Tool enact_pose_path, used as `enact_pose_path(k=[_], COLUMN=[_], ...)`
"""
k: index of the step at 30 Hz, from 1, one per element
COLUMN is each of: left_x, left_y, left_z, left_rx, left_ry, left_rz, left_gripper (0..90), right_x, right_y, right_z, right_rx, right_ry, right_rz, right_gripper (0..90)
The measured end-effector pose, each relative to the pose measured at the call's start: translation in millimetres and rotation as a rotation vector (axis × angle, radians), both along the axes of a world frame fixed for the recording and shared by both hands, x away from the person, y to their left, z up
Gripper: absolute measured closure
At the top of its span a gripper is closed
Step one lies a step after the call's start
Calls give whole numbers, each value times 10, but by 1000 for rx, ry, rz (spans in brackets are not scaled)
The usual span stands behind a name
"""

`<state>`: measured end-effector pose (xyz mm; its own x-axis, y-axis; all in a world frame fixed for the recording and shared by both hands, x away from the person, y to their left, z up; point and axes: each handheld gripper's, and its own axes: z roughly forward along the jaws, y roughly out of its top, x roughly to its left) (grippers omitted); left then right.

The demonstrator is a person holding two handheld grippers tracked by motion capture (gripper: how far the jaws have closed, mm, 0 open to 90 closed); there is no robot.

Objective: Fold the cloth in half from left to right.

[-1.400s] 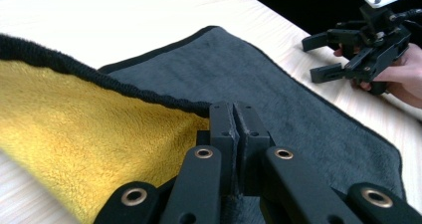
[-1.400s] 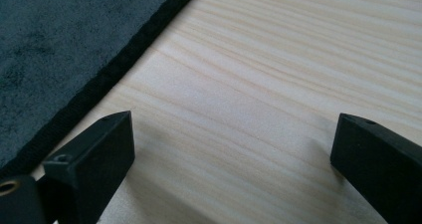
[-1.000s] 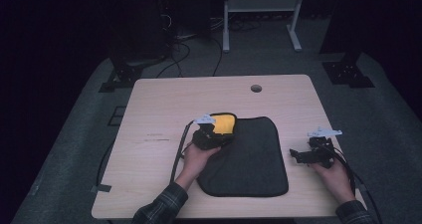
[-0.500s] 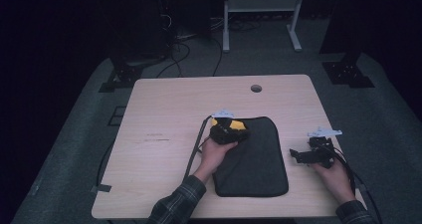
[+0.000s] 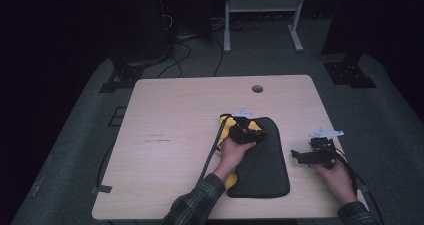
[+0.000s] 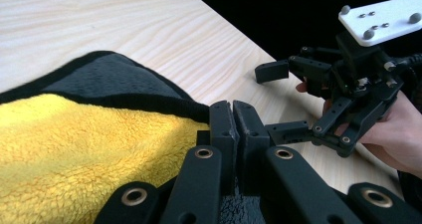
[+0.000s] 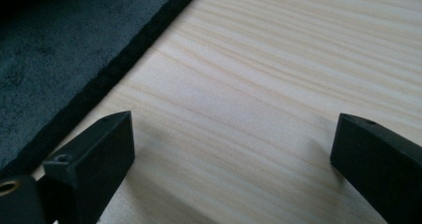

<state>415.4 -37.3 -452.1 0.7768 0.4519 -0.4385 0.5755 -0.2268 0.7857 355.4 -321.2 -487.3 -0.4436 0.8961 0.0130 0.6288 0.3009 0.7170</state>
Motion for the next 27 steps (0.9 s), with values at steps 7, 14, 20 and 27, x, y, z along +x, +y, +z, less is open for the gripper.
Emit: enact_pose_path(k=[7, 14, 20, 27], left_x=[20, 40, 75, 61], left_y=[-209, -418, -505, -436], left_z=[-42, -134, -264, -162], left_rx=[20, 78, 133, 112], left_ry=[13, 31, 59, 25], left_rz=[-15, -32, -21, -29], left_gripper=[879, 878, 875, 712], right_x=[0, 1, -5, -8], right_y=[0, -1, 3, 4], right_z=[0, -1, -1, -1], right_rx=[0, -1, -1, -1], right_ry=[0, -2, -2, -2], right_rz=[0, 1, 7, 9], right_gripper=[29, 29, 28, 29])
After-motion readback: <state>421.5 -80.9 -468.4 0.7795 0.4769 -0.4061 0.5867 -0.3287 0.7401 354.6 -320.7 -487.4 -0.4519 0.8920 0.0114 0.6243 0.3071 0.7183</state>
